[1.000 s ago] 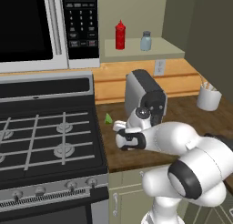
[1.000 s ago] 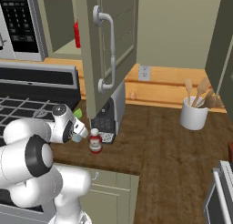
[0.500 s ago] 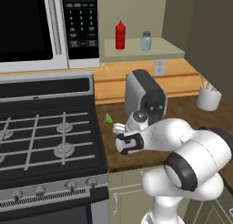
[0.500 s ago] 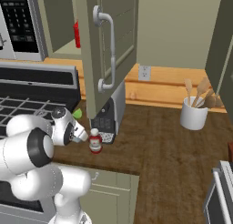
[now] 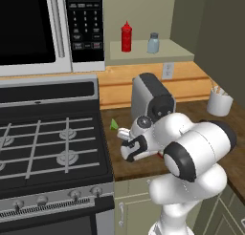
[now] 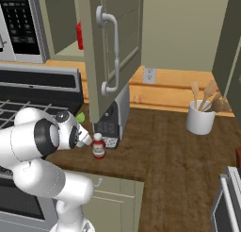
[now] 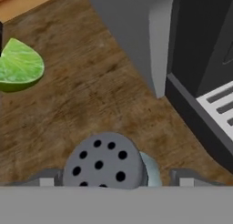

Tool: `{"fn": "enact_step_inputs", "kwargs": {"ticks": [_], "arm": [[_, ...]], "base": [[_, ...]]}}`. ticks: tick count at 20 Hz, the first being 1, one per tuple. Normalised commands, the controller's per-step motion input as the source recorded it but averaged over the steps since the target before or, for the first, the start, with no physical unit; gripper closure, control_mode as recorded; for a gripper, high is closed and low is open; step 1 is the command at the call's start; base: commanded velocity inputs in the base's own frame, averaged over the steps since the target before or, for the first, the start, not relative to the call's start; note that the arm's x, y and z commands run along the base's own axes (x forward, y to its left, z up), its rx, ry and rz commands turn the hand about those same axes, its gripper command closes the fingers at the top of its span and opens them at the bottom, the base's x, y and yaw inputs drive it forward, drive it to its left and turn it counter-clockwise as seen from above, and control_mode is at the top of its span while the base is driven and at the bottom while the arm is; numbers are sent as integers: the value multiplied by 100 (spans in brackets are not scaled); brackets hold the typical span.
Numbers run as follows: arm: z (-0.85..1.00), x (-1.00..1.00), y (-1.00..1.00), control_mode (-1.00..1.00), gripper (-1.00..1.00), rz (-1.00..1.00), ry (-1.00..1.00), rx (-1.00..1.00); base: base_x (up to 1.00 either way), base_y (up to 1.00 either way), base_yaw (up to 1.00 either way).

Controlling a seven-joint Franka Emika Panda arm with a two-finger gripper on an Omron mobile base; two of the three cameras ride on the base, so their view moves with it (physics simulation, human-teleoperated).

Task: Put the shaker and condiment bottle from the counter next to their counterparts in the cabinet.

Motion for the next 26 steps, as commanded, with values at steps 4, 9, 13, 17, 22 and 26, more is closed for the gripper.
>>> {"fn": "enact_step_inputs", "kwargs": {"ticks": [4, 9, 13, 17, 22, 26], "arm": [[-12, 4, 0, -100, 100, -3, 0, 0], [-11, 0, 0, -100, 100, -1, 0, 0], [-2, 0, 0, -100, 100, 0, -2, 0], [15, -6, 0, -100, 100, 0, -15, 0], [39, -10, 0, -100, 100, 0, -13, 0], [49, -6, 0, -100, 100, 0, -9, 0]], "base": [[0, 0, 0], [0, 0, 0], [0, 0, 0], [0, 0, 0], [0, 0, 0], [0, 0, 0]]}}
